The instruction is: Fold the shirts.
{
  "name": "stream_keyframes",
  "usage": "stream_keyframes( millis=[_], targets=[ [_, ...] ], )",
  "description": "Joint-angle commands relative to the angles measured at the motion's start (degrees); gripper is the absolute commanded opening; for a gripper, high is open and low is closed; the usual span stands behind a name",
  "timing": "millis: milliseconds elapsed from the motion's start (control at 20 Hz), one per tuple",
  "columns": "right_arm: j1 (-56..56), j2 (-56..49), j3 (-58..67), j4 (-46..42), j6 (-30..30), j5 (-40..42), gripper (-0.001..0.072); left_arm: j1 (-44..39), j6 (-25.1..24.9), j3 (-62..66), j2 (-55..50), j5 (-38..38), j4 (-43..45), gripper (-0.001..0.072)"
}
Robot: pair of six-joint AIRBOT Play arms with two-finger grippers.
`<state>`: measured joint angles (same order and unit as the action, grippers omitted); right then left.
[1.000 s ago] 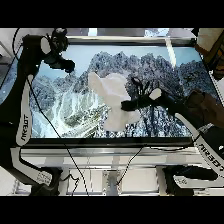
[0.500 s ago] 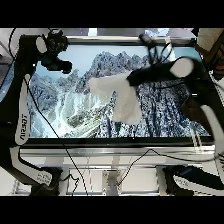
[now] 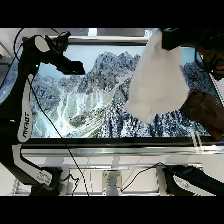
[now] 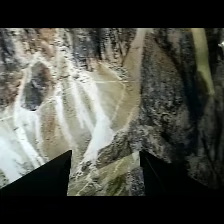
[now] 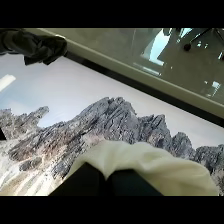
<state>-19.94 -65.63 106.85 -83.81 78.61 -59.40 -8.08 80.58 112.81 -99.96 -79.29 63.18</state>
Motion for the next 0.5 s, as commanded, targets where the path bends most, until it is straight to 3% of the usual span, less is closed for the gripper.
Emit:
stream_keyframes(
  millis=[0,150,450],
  targets=[
    [-0.02,0.37,1.75,2.60,1.07,0.83,0.0024,0.00,-1.55,0.20,-0.85,-0.68,-10.51,0.0492],
    [-0.04,0.35,1.73,6.47,1.14,-2.60,0.0024,0.15,-1.55,0.22,-0.85,-0.83,-10.49,0.0492],
    [-0.13,-0.48,0.37,6.84,1.11,-19.96,0.0024,0.24,-1.60,0.22,-0.55,-0.11,-10.51,0.0492]
  ],
)
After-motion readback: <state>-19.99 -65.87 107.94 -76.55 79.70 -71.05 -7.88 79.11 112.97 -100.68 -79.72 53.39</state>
